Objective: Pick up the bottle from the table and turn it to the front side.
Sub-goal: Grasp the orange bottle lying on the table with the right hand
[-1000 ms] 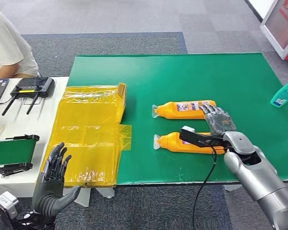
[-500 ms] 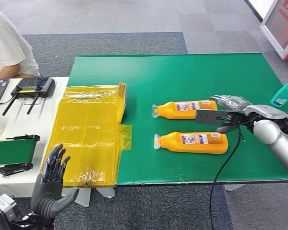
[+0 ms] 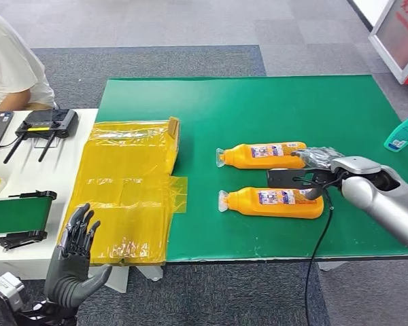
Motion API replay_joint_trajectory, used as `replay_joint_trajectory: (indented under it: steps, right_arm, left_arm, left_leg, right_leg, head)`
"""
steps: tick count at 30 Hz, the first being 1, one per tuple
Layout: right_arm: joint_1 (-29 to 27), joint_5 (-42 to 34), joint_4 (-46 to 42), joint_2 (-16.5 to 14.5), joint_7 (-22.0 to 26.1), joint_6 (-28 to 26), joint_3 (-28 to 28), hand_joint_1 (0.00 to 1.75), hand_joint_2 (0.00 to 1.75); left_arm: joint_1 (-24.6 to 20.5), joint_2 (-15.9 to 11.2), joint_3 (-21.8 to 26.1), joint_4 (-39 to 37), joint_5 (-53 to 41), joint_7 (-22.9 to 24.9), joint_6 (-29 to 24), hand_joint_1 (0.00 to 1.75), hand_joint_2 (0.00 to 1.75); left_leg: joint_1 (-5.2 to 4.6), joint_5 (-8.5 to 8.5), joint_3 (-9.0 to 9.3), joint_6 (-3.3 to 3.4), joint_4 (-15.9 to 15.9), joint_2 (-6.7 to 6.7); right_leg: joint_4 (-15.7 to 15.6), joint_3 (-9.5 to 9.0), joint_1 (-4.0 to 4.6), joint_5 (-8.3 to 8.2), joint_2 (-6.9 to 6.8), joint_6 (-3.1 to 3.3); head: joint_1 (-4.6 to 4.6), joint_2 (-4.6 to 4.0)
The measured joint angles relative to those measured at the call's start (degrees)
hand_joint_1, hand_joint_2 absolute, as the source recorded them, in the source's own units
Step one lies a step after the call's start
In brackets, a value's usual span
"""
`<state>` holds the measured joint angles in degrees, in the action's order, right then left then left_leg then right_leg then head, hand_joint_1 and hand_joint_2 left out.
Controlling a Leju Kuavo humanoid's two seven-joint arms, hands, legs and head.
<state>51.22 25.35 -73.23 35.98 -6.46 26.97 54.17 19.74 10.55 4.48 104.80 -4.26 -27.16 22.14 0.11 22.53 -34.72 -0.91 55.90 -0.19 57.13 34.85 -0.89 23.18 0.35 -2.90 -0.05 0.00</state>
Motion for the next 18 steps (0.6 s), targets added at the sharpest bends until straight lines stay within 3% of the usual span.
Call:
replay_joint_trajectory:
  steps: [8,18]
  right_arm:
    - [-5.6,-1.5,1.4,0.3,-1.2,-2.9,-0.4,0.0,1.75]
    - [-8.1,-0.9,1.7,0.3,-2.1,-3.0,-2.4,0.0,1.75]
  left_arm:
    - [0.0,-0.2,0.0,-0.3,1.0,0.2,0.1,0.0,1.75]
    - [-0.1,-0.3,0.0,-0.6,1.5,0.3,0.3,0.0,1.75]
  left_leg:
    - [0.0,0.01,0.01,0.0,0.0,0.0]
    - [0.0,0.0,0.01,0.0,0.0,0.01]
  right_leg:
    - [0.0,0.02,0.0,0.0,0.02,0.0]
    - [0.0,0.02,0.0,0.0,0.02,0.0]
  head:
    - [0.0,0.0]
    - [-0.01,0.0]
